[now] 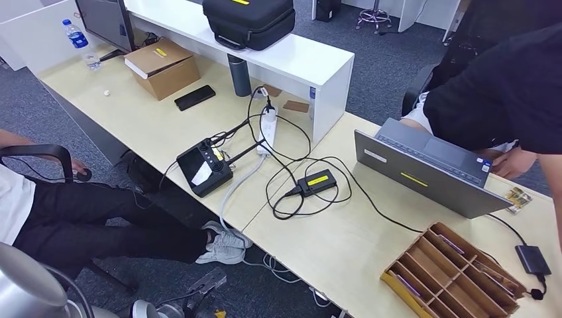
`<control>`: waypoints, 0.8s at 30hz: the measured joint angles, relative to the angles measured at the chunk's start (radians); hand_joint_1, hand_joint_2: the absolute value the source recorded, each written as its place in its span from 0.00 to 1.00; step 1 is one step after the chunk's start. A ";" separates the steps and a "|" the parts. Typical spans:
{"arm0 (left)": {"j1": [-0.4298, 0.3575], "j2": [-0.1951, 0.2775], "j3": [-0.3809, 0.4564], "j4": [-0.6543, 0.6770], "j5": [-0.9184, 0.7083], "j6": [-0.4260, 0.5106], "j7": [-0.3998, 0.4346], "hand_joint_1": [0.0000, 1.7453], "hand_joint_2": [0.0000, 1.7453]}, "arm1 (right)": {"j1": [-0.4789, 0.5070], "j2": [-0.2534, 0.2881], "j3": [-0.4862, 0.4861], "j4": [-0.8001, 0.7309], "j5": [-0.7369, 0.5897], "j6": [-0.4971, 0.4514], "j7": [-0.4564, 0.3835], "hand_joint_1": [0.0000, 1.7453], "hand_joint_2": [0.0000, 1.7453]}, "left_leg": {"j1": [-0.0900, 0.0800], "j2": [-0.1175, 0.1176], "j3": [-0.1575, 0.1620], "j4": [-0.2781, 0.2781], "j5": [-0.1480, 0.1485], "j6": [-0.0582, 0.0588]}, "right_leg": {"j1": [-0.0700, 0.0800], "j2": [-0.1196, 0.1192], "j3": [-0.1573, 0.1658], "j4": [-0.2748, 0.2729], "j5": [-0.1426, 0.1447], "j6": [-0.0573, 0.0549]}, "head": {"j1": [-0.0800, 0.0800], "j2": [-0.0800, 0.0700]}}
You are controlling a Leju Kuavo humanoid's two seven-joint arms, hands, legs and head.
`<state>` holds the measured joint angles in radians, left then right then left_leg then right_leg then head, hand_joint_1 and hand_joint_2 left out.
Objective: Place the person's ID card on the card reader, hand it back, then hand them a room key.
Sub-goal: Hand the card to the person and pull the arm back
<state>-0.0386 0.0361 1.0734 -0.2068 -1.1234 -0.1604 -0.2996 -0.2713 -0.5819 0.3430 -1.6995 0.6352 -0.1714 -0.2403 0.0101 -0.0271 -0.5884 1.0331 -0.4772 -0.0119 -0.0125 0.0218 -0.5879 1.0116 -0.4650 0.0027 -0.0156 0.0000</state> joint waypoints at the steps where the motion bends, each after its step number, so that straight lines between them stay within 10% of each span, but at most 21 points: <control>1: -0.001 0.000 0.000 0.000 -0.012 -0.001 0.008 0.00 1.00 | -0.015 0.010 0.004 0.004 -0.001 0.010 -0.003 1.00 1.00 | 0.000 0.000 0.000 0.000 0.000 0.000 | 0.000 0.000 0.000 0.000 0.000 0.000 | 0.000 0.000; 13: -0.041 0.013 -0.024 0.000 -0.081 -0.020 0.103 0.00 1.00 | -0.376 0.221 0.156 0.242 0.082 0.039 0.062 1.00 1.00 | 0.001 0.000 0.001 0.000 0.004 -0.003 | 0.000 0.001 -0.001 0.002 0.002 -0.002 | 0.000 0.000; 24: -0.048 0.004 -0.043 0.000 -0.089 -0.020 0.132 0.00 1.00 | -0.486 0.348 0.248 0.344 0.109 0.020 0.078 1.00 1.00 | 0.000 -0.002 0.000 0.000 0.004 -0.002 | 0.000 0.000 -0.001 0.002 0.002 -0.002 | 0.000 0.000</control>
<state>-0.0869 0.0406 1.0302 -0.2068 -1.2123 -0.1801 -0.1679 -0.7569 -0.2334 0.5909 -1.3551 0.7439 -0.1509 -0.1625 0.0106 -0.0286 -0.5885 1.0330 -0.4728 -0.0140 -0.0123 0.0218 -0.5892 1.0138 -0.4630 0.0006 -0.0155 0.0000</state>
